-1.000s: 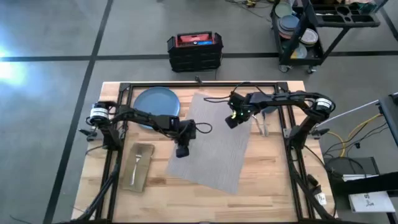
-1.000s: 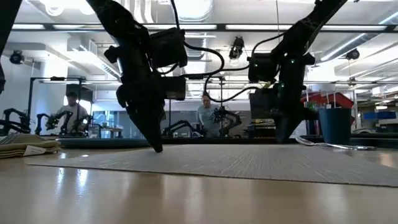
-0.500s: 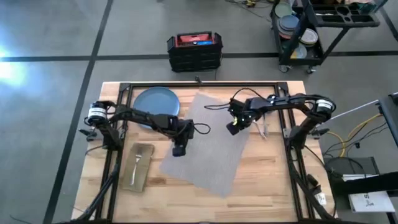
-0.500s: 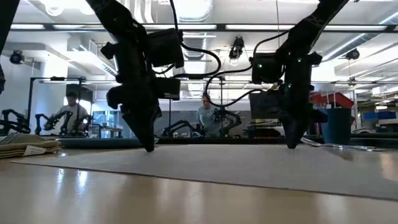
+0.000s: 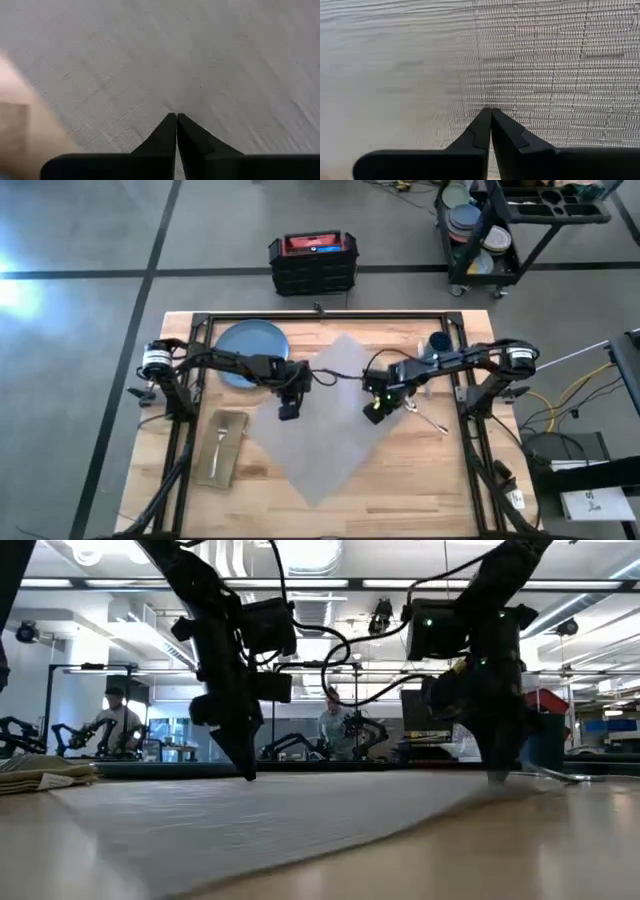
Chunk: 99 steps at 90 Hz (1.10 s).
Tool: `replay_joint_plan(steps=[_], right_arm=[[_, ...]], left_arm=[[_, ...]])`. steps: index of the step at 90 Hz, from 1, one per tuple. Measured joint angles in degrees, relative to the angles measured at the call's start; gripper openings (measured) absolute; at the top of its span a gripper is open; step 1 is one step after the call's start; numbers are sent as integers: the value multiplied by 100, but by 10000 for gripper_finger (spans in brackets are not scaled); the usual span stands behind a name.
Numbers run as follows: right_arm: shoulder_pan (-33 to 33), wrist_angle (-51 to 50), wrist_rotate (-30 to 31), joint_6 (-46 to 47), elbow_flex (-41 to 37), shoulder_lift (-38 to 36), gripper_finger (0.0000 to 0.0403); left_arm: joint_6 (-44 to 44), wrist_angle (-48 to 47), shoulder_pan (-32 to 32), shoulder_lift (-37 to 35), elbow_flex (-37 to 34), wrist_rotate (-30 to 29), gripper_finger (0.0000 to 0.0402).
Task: Set table place
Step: Adjust the gray table mat
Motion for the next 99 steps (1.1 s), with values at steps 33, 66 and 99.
replay_joint_plan(steps=[33,66,99], right_arm=[[856,22,466,1275,2,-713,0],[237,446,1242,889,10,-590,0],[-1216,1107,824,-365,13,-279,0]], left_arm=[[7,51,281,-75,284,-134,0],[-632,321,-239,-75,290,542,0],[-1017,304,-720,-72,78,914,0]])
